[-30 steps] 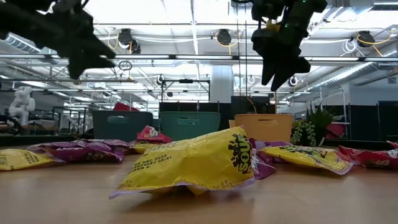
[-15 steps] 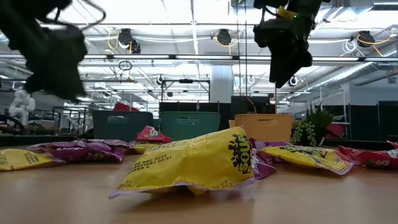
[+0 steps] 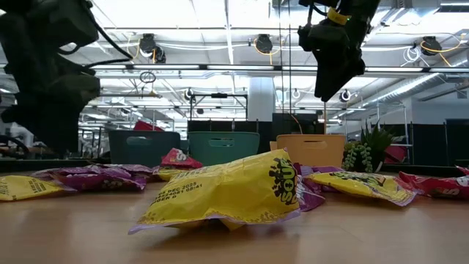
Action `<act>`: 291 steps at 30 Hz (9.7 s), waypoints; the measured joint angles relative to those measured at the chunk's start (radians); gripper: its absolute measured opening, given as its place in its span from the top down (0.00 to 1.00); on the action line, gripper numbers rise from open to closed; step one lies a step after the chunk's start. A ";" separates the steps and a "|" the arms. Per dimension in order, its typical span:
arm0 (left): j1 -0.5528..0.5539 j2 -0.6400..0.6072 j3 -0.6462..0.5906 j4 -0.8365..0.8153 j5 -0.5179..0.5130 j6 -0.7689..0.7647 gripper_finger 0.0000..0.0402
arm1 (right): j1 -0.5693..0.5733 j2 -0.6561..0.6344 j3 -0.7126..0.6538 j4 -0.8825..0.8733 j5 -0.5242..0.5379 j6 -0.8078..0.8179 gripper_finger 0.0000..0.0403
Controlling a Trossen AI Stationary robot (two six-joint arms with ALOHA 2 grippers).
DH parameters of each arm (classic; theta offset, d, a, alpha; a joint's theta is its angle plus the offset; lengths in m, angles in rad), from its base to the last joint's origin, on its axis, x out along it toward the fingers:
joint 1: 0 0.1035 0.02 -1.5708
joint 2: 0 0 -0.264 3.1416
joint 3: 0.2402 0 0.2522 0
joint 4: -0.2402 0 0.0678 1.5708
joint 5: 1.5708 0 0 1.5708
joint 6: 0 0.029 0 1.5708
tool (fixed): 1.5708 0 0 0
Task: Sort candy
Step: Put the violet candy into the blue bin, then put the red candy into the yellow bin
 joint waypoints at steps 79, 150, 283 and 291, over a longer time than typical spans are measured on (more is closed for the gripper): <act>0.693 0.371 0.468 0.054 0.135 1.137 0.75 | 0.089 0.000 0.000 0.185 0.124 0.375 0.53; -0.028 0.728 0.396 0.283 0.149 -0.060 0.98 | 0.275 0.001 0.000 0.130 0.117 0.105 0.54; 0.745 0.420 0.553 0.041 0.062 1.092 0.75 | 0.275 0.000 0.000 0.234 0.183 0.414 0.54; 0.756 0.420 0.554 0.045 0.057 1.107 0.74 | 0.275 0.000 0.000 0.231 0.182 0.394 0.54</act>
